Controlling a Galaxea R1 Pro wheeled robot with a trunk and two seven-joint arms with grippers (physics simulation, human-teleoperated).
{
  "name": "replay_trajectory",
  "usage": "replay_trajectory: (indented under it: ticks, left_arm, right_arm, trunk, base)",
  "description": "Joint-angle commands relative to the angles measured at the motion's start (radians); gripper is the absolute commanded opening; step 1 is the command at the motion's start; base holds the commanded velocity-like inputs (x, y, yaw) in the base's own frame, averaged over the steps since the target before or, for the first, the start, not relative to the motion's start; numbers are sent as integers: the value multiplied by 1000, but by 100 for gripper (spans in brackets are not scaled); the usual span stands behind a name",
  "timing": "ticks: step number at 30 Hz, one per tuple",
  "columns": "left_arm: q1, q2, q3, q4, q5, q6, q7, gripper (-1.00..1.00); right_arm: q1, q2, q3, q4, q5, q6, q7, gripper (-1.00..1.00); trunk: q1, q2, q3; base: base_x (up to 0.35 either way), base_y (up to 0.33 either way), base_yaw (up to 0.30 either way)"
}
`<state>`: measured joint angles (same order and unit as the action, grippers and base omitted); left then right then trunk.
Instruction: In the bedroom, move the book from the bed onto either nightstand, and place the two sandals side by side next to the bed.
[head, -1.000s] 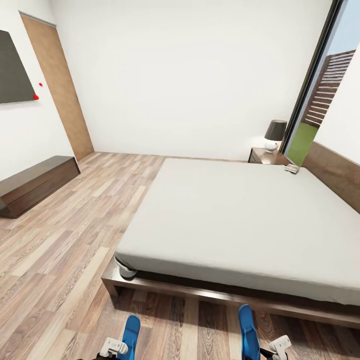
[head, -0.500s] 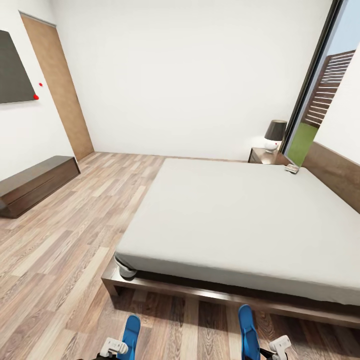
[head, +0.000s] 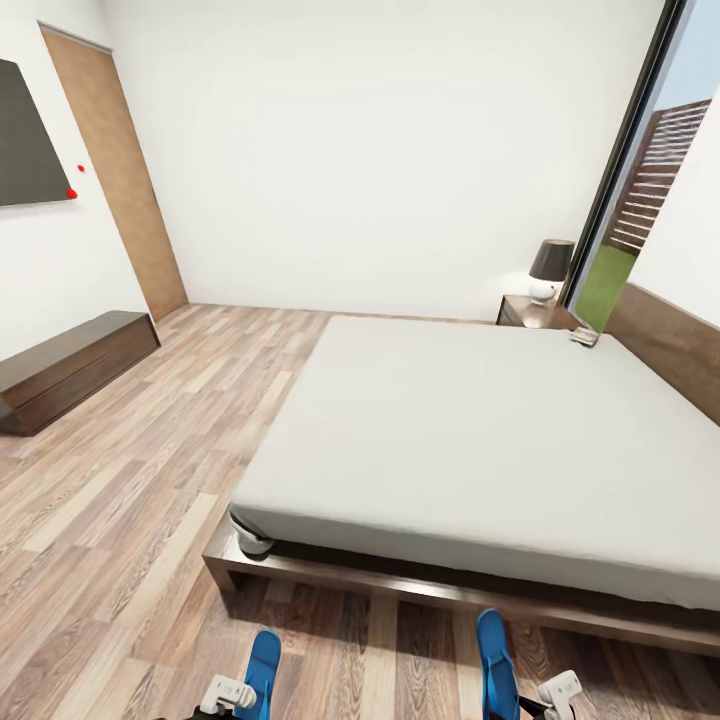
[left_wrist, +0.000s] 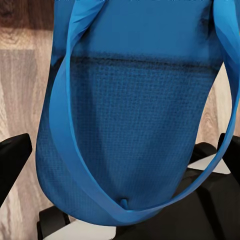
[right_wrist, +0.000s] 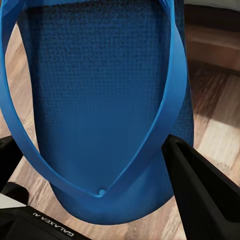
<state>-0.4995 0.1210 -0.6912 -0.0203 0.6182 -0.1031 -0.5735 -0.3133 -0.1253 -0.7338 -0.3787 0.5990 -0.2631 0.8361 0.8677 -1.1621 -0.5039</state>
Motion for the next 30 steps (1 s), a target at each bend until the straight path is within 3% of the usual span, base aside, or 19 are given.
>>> replay_trajectory:
  ticks: [1,30]
  left_arm:
    - [-1,0,-8,0,5,-6,-2,-100]
    - [-1,0,-6,0,6,-6,-4,-100]
  right_arm:
    - [-1,1,-9,0,9,-5,5,-100]
    - [-1,0,-9,-1,9,-5,3,-100]
  trunk:
    - [4,-8,-4]
    - [115,-211,-95]
  base:
    - [0,0,0]
    - [0,0,0]
